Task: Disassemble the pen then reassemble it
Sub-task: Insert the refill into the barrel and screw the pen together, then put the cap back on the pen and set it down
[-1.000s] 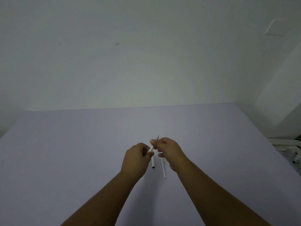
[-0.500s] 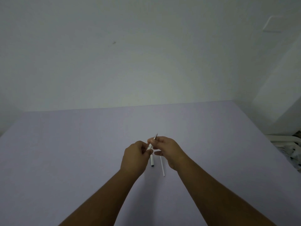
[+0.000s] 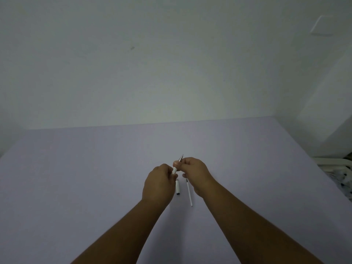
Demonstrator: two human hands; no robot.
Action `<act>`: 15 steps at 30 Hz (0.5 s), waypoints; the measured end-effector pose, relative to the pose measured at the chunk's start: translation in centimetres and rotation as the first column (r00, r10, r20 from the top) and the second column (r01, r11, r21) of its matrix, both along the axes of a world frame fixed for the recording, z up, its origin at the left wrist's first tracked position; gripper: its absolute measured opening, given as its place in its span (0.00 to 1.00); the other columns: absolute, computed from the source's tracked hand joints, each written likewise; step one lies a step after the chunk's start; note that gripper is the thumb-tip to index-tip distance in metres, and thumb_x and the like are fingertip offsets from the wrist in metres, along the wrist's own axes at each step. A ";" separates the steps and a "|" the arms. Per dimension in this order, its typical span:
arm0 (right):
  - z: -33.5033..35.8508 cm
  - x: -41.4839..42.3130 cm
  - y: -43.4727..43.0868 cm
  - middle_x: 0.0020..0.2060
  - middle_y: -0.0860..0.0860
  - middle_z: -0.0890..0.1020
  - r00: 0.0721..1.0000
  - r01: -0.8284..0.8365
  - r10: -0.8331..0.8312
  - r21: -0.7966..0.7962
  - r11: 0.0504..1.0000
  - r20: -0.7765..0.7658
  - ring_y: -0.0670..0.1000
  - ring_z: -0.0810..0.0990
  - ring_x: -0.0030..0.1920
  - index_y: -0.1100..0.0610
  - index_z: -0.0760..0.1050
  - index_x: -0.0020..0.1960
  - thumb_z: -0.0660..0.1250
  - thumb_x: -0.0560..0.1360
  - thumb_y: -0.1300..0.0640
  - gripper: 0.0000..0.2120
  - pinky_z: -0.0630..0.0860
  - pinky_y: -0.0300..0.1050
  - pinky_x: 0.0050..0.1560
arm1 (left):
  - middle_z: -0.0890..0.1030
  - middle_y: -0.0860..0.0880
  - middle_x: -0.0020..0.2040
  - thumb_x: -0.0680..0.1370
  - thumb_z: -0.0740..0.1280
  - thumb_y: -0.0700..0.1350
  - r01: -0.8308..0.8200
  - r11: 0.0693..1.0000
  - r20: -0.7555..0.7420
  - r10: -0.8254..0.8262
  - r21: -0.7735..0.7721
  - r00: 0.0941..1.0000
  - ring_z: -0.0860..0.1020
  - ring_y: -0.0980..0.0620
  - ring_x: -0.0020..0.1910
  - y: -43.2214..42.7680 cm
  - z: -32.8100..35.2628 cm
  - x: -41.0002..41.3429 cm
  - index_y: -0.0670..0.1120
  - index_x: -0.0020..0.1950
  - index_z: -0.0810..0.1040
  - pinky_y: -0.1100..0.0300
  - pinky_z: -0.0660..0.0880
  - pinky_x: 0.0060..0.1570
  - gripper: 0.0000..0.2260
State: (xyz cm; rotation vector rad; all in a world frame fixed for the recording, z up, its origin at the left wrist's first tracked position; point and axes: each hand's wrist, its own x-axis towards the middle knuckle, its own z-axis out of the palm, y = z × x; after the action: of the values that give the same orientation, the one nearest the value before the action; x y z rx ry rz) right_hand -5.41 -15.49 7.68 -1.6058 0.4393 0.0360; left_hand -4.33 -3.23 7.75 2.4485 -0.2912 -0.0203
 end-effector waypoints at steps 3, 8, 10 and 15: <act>-0.1 0.5 0.2 0.41 0.48 0.84 1.000 0.009 -0.009 -0.011 1.000 -0.017 0.51 0.80 0.51 0.50 0.79 0.38 0.69 0.72 0.49 0.06 0.75 0.47 0.53 | 0.73 0.52 0.37 0.77 0.65 0.48 -0.019 1.000 0.007 0.019 0.007 1.000 0.71 0.56 0.33 0.0 -0.2 0.3 0.45 0.46 0.76 0.66 0.63 0.30 0.06; -0.8 1.1 -0.6 0.40 0.43 0.83 0.995 -0.035 0.037 0.027 0.999 -0.089 0.46 0.78 0.45 0.46 0.79 0.39 0.68 0.72 0.45 0.07 0.74 0.39 0.40 | 0.75 0.54 0.34 0.74 0.69 0.49 -0.048 0.996 -0.146 0.036 -0.079 0.989 0.72 0.58 0.32 0.6 -0.7 1.1 0.48 0.44 0.75 0.68 0.66 0.31 0.06; -1.8 1.5 -1.2 0.42 0.47 0.83 0.992 0.023 -0.025 -0.020 1.000 -0.123 0.48 0.79 0.44 0.47 0.78 0.40 0.66 0.73 0.45 0.08 0.76 0.41 0.41 | 0.76 0.56 0.34 0.73 0.70 0.49 -0.110 0.982 -0.263 0.066 -0.156 0.963 0.75 0.58 0.33 1.1 -1.2 1.5 0.48 0.45 0.77 0.65 0.72 0.34 0.06; -6.9 2.3 -1.0 0.48 0.56 0.83 0.952 -0.213 0.034 -0.576 0.789 -0.305 0.55 0.80 0.49 0.58 0.79 0.47 0.64 0.74 0.55 0.08 0.76 0.45 0.49 | 0.80 0.54 0.38 0.73 0.70 0.49 -0.200 0.949 -0.445 0.075 -0.242 0.892 0.79 0.55 0.38 2.7 -3.2 1.7 0.50 0.45 0.79 0.58 0.79 0.42 0.04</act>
State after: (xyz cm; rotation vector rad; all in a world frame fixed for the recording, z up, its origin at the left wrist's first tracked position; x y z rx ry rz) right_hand -3.09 -16.50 0.74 -2.2834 0.6021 0.2499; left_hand -2.63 -0.58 4.56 2.1017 0.0779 -0.4269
